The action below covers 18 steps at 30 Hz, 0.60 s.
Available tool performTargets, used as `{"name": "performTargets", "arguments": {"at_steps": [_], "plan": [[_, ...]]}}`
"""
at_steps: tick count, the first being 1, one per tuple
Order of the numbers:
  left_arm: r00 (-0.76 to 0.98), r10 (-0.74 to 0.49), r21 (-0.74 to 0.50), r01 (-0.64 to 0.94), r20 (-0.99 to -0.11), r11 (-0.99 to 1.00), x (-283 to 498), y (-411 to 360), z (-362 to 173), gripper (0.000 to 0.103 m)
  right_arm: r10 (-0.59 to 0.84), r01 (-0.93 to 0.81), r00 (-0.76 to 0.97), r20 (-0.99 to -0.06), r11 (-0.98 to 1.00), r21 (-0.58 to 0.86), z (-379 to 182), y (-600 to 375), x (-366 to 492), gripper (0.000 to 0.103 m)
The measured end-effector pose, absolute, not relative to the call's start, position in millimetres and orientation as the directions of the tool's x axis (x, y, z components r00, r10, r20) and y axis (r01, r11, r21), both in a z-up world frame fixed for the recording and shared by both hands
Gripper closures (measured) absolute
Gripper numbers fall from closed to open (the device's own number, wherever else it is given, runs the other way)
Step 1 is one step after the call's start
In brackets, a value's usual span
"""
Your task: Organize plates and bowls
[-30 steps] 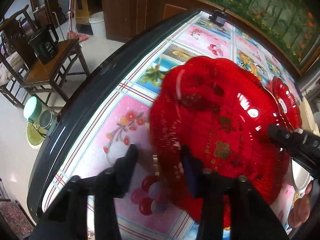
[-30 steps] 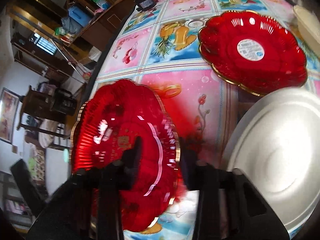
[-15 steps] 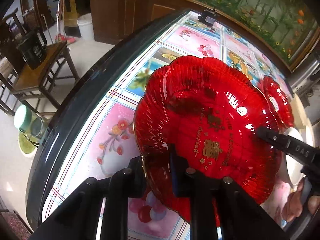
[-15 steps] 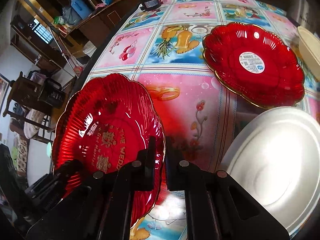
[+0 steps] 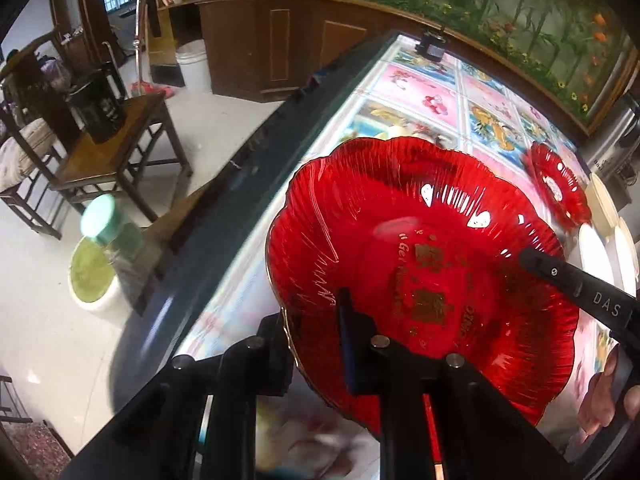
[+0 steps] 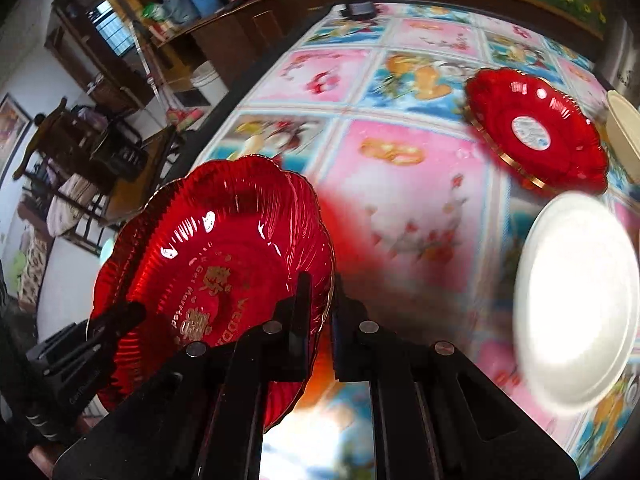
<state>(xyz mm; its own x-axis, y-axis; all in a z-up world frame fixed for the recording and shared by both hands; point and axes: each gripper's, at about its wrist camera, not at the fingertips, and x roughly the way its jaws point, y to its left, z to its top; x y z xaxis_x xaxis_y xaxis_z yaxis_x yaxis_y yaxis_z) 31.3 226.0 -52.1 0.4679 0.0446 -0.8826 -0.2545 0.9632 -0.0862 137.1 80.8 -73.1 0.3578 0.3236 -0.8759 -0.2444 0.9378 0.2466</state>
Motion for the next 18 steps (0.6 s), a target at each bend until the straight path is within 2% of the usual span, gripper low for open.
{"name": "performTargets", "arguments": {"at_steps": [7, 11, 12, 13, 15, 17, 18], "plan": [[0.426, 0.041, -0.082, -0.267, -0.904, 0.960, 6, 236, -66, 0.083, 0.362, -0.269, 0.305, -0.881, 0.920, 0.284, -90, 93, 106, 0.095], [0.429, 0.031, -0.102, -0.283, -0.903, 0.954, -1, 239, -69, 0.080, 0.441, -0.230, 0.241, -0.864, 0.891, 0.391, -95, 80, 110, 0.090], [0.444, 0.046, -0.096, -0.291, -0.895, 0.952, -6, 240, -66, 0.076, 0.448, -0.214, 0.240, -0.861, 0.890, 0.404, -93, 73, 110, 0.087], [0.467, 0.089, -0.070, -0.312, -0.880, 0.948, -16, 242, -62, 0.071, 0.461, -0.198, 0.244, -0.853, 0.885, 0.421, -91, 64, 110, 0.078], [0.490, 0.153, -0.030, -0.346, -0.858, 0.938, -31, 245, -54, 0.044, 0.492, -0.180, 0.263, -0.830, 0.870, 0.459, -86, 48, 103, 0.069], [0.522, 0.198, -0.007, -0.365, -0.830, 0.931, -52, 247, -43, 0.036, 0.540, -0.175, 0.287, -0.791, 0.842, 0.511, -79, 23, 95, 0.067], [0.534, 0.214, 0.005, -0.365, -0.818, 0.931, -60, 246, -37, 0.036, 0.540, -0.170, 0.309, -0.783, 0.841, 0.513, -73, 10, 90, 0.067]]}}
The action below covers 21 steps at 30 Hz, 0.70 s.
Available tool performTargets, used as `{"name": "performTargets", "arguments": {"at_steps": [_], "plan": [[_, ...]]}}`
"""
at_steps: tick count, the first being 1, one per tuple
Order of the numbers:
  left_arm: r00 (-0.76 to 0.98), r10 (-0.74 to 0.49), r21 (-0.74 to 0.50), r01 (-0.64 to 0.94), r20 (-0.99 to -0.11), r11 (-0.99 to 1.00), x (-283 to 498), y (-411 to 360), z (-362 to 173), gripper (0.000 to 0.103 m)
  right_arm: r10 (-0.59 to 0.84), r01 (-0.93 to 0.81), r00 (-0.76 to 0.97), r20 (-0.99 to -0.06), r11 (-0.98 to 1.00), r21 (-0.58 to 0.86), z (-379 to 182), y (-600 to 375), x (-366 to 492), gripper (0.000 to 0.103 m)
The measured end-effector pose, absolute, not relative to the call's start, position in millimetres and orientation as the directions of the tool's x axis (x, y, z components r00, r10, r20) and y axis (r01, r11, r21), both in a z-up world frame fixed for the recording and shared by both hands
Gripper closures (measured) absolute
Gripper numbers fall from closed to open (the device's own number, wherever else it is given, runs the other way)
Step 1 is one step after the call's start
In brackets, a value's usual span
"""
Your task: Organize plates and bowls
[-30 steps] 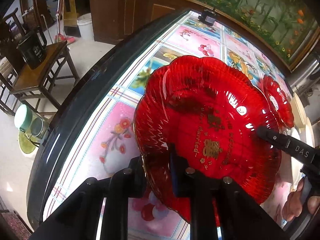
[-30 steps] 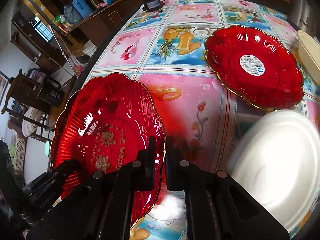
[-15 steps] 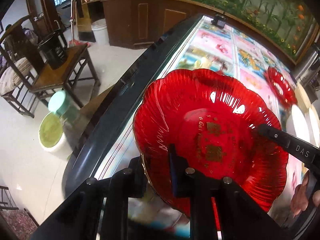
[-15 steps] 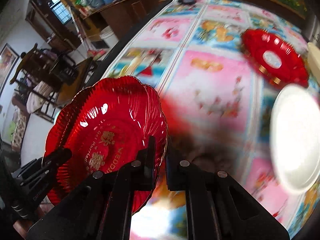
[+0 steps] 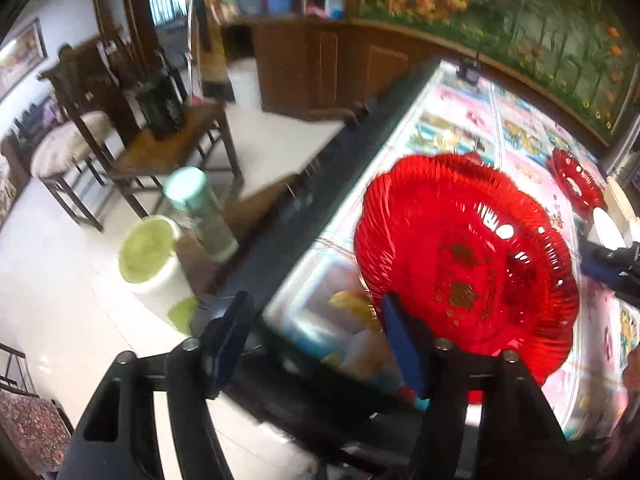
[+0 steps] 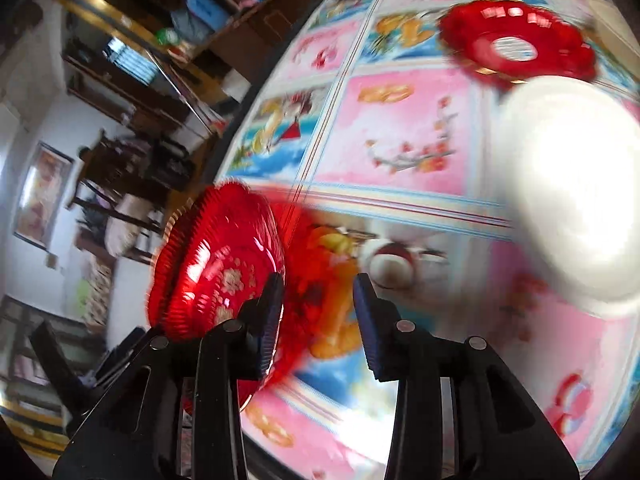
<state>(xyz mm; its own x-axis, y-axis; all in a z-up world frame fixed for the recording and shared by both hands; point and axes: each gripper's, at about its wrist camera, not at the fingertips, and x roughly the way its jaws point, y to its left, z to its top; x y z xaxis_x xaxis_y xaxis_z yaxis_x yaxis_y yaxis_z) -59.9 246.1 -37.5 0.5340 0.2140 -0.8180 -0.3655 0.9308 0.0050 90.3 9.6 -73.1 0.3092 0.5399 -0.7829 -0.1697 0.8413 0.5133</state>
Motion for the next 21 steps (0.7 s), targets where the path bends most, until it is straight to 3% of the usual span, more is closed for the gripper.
{"name": "performTargets", "arguments": {"at_steps": [5, 7, 14, 17, 21], "plan": [[0.605, 0.295, 0.067, -0.369, -0.739, 0.927, -82, 239, 4, 0.032, 0.553, -0.177, 0.427, -0.716, 0.827, 0.533, -35, -56, 72, 0.067], [0.627, 0.267, 0.044, -0.347, -0.732, 0.937, -77, 235, 13, 0.027, 0.542, -0.174, 0.480, -0.690, 0.829, 0.531, -18, -82, 67, 0.067], [0.675, 0.195, 0.068, -0.209, -0.711, 0.975, -45, 181, 36, 0.027, 0.453, -0.089, 0.585, -0.673, 0.860, 0.503, 10, -143, 78, 0.067], [0.687, 0.132, 0.060, -0.128, -0.714, 0.990, -18, 151, 48, 0.027, 0.435, -0.074, 0.593, -0.677, 0.867, 0.492, 12, -151, 91, 0.067], [0.626, -0.044, -0.067, -0.014, -0.778, 0.998, 42, 114, 55, 0.026, 0.410, -0.052, 0.583, -0.702, 0.880, 0.471, 16, -157, 116, 0.067]]}}
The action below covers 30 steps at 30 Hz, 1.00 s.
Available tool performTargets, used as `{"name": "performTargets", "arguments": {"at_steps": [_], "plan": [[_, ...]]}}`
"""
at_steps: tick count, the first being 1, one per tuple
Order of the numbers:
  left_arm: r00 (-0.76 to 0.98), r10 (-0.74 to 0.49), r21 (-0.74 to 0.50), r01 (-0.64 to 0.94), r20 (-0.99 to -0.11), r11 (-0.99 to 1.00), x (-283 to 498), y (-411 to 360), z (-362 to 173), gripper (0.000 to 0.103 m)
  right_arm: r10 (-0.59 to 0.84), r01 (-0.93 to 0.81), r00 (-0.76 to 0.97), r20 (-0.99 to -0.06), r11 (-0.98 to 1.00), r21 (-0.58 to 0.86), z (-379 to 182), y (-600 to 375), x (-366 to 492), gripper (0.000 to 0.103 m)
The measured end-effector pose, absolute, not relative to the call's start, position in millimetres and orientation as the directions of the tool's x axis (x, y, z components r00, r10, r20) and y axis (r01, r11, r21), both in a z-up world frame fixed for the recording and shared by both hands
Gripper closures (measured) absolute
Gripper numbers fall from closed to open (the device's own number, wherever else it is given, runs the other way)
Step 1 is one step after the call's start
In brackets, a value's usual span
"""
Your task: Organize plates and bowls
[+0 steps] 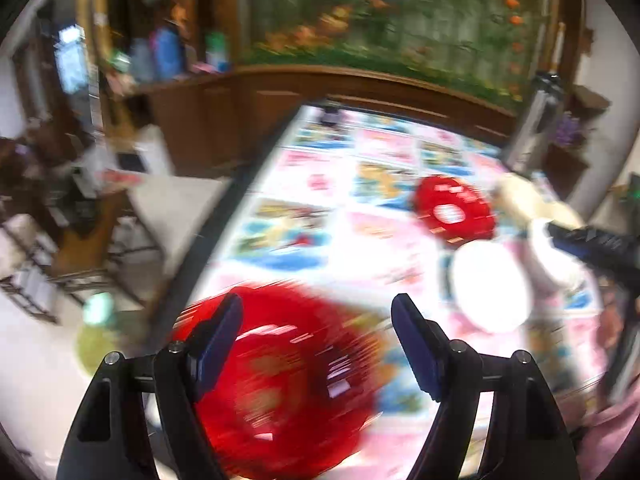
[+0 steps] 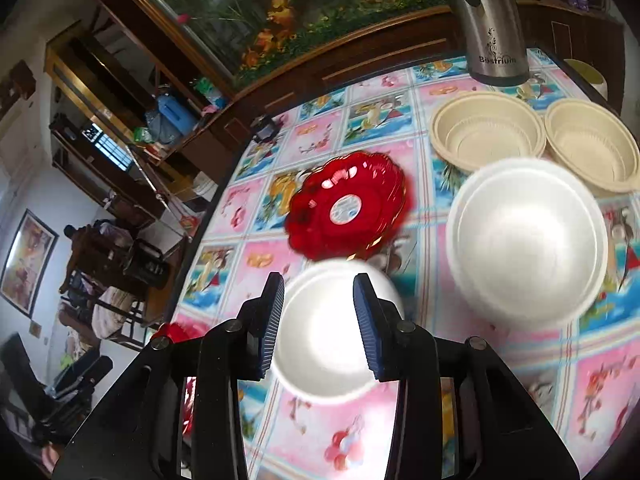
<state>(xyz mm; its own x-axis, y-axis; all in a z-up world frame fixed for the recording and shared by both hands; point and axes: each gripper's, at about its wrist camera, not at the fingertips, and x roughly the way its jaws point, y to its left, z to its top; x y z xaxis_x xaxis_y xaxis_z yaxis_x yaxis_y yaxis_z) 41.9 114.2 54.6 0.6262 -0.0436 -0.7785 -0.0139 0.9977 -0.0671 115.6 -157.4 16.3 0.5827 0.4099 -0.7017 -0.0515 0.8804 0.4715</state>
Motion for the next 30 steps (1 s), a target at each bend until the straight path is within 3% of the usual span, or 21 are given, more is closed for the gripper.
{"name": "performTargets", "arguments": {"at_steps": [8, 22, 30], "plan": [[0.485, -0.137, -0.191, -0.063, -0.864, 0.979, 147, 71, 27, 0.026, 0.381, -0.002, 0.529, -0.758, 0.894, 0.447, 5, -164, 171, 0.067], [0.377, -0.068, -0.139, -0.164, -0.924, 0.977, 251, 26, -30, 0.026, 0.352, 0.153, 0.447, -0.823, 0.876, 0.458, -42, -185, 235, 0.067], [0.330, -0.108, -0.171, -0.169, -0.938, 0.971, 270, 17, -53, 0.026, 0.333, 0.197, 0.398, -0.855, 0.879, 0.435, -62, -190, 257, 0.067]]}}
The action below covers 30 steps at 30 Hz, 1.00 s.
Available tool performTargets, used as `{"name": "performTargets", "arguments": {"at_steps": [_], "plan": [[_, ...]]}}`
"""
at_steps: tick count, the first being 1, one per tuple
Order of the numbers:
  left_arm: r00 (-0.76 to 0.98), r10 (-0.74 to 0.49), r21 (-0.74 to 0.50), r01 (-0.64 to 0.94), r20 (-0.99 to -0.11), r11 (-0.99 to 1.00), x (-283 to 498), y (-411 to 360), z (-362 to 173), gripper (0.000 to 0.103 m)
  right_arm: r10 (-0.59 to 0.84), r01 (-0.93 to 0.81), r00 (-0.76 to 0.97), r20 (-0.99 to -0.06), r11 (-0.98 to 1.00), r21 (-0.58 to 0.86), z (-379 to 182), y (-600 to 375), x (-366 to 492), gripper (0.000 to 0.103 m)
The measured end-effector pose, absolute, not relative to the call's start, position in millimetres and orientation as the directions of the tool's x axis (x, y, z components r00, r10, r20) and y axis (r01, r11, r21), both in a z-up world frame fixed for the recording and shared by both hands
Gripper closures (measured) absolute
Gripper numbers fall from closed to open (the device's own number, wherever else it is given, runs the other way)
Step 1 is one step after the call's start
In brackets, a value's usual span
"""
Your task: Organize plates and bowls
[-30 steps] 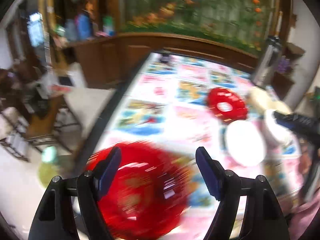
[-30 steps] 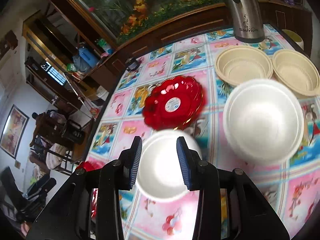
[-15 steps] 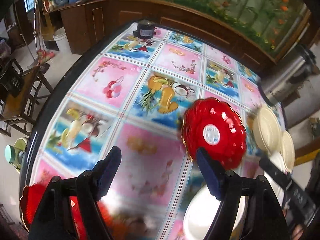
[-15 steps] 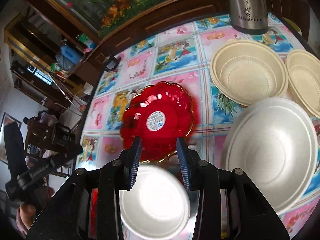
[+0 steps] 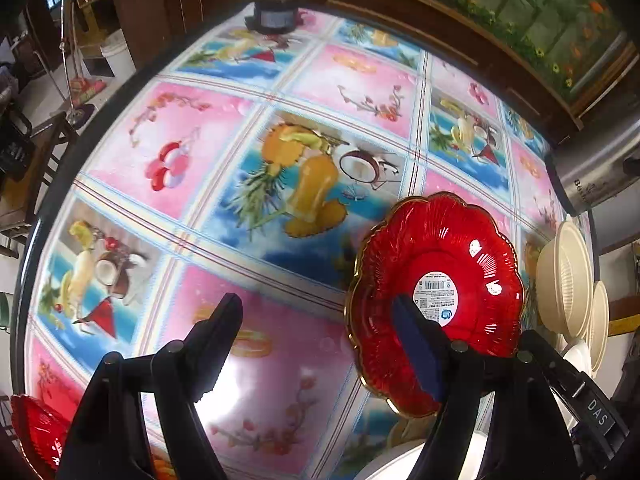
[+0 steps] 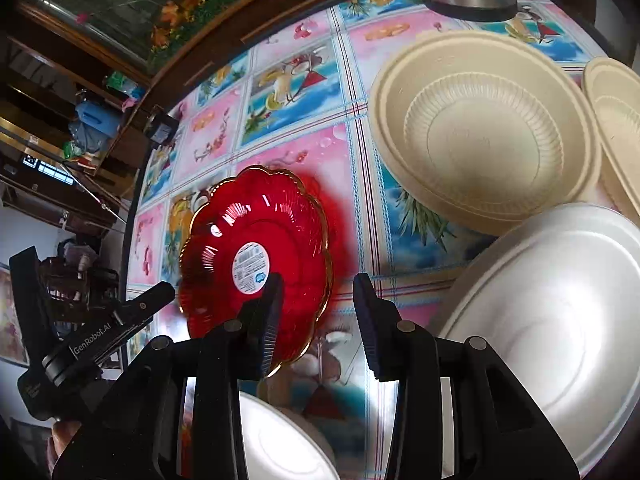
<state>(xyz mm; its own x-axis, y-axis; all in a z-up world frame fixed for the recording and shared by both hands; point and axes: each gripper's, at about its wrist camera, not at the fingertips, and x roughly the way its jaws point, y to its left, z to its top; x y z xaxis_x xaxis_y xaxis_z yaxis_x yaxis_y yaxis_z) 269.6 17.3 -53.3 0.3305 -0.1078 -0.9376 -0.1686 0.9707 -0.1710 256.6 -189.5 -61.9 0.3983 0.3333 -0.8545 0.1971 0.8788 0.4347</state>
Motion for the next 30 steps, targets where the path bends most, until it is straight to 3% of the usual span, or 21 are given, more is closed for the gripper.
{"name": "performTargets", "arguments": {"at_steps": [7, 11, 15, 22, 24, 26, 30], "plan": [[0.277, -0.223, -0.264, -0.119, -0.935, 0.957, 275, 4, -69, 0.026, 0.331, 0.216, 0.366, -0.870, 0.879, 0.426, -75, -188, 268, 0.067], [0.281, -0.228, -0.262, -0.088, -0.932, 0.961, 274, -1, -69, 0.029, 0.339, 0.221, 0.369, -0.865, 0.872, 0.436, -78, -188, 269, 0.067], [0.271, -0.245, -0.272, -0.067, -0.931, 0.960, 276, -6, -70, 0.054, 0.329, 0.217, 0.353, -0.876, 0.882, 0.418, -79, -186, 273, 0.067], [0.253, -0.260, -0.276, -0.029, -0.932, 0.961, 277, -10, -75, 0.085, 0.308, 0.202, 0.325, -0.894, 0.901, 0.384, -82, -177, 278, 0.067], [0.260, -0.257, -0.272, -0.024, -0.931, 0.962, 277, -9, -75, 0.088, 0.280, 0.190, 0.333, -0.901, 0.916, 0.354, -81, -173, 279, 0.070], [0.270, -0.244, -0.261, -0.026, -0.931, 0.965, 277, -8, -75, 0.088, 0.245, 0.182, 0.335, -0.910, 0.931, 0.318, -81, -171, 280, 0.086], [0.274, -0.243, -0.259, -0.021, -0.930, 0.966, 277, -7, -74, 0.088, 0.236, 0.167, 0.348, -0.907, 0.937, 0.307, -81, -174, 279, 0.091]]}}
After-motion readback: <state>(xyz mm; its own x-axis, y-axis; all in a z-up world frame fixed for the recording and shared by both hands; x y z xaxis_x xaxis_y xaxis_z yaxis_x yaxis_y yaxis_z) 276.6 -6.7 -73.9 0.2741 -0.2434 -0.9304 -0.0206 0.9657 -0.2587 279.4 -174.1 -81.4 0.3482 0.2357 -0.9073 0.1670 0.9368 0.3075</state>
